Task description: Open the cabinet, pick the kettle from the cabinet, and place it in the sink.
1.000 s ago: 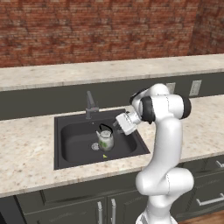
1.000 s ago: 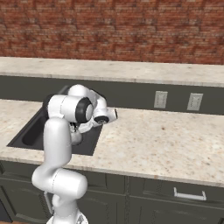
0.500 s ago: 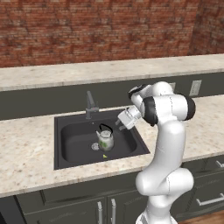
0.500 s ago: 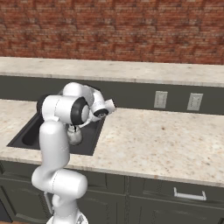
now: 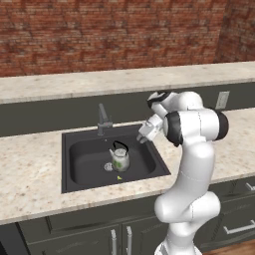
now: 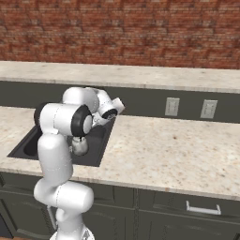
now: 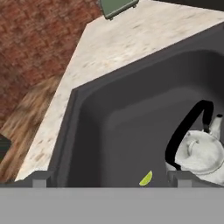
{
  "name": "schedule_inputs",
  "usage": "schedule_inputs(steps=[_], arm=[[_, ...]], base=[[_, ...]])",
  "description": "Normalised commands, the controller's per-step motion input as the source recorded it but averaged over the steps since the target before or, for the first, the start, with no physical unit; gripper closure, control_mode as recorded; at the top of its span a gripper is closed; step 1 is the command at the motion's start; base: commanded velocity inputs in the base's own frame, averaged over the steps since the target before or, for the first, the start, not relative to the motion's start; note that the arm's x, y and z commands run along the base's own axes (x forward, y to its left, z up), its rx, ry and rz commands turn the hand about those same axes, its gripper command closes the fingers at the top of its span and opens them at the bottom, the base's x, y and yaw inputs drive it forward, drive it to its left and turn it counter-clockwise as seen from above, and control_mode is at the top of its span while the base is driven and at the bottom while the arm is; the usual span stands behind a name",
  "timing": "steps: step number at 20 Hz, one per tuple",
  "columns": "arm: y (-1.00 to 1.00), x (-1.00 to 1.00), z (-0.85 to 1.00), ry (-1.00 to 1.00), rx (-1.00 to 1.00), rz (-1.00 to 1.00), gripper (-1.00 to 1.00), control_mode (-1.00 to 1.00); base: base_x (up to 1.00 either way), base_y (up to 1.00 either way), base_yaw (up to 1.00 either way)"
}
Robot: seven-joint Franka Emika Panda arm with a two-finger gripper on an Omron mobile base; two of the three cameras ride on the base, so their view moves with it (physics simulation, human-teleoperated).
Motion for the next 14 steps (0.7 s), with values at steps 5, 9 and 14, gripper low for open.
schedule_inputs(steps=[5, 9, 14], arm=[[-0.10, -0.26, 0.25, 0.07, -0.18, -0.08, -1.00, -1.00], [-0.06, -0.31, 0.22, 0.02, -0.21, -0.13, -1.00, -1.00], [-0.05, -0.37, 0.19, 0.01, -0.23, -0.14, -1.00, -1.00]], base=[[0.00, 0.00, 0.00], [0.00, 0.00, 0.00], [0.00, 0.00, 0.00]])
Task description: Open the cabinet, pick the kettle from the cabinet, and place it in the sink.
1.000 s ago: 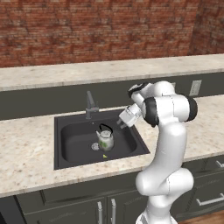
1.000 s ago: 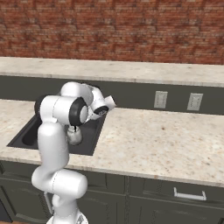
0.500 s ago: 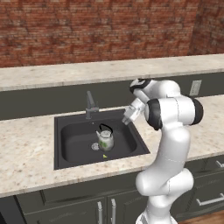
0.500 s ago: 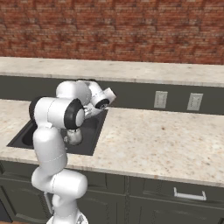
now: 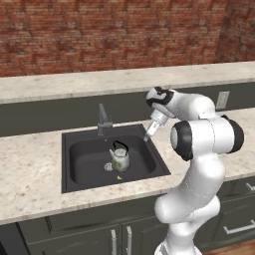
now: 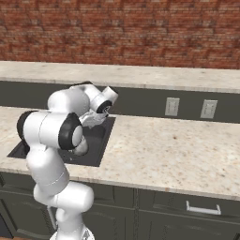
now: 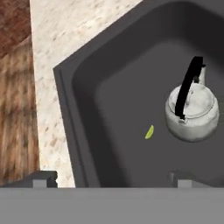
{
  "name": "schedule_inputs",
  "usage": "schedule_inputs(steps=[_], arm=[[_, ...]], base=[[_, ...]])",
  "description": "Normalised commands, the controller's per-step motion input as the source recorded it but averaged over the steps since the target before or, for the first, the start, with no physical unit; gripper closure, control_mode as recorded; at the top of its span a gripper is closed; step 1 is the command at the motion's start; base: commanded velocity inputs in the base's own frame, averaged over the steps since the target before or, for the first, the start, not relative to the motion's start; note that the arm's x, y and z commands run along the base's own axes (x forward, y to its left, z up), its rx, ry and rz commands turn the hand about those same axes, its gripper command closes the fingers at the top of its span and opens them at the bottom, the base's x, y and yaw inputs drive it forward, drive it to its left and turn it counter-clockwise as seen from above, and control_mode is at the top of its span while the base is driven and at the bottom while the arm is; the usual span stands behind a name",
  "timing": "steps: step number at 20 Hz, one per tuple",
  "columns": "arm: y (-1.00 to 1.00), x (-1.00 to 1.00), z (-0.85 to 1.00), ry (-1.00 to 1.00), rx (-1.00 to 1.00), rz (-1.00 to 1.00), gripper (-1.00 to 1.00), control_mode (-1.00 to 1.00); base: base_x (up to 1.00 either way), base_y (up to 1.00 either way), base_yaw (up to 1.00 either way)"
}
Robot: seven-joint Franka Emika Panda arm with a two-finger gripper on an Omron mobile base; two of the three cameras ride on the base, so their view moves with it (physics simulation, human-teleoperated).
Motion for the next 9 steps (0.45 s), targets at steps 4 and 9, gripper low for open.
schedule_inputs(steps=[4, 9], arm=[[-0.02, -0.40, 0.19, 0.00, -0.22, -0.19, -1.00, -1.00], [-0.03, -0.40, 0.22, 0.00, -0.22, -0.19, -1.00, -1.00]], base=[[0.00, 0.00, 0.00], [0.00, 0.00, 0.00]])
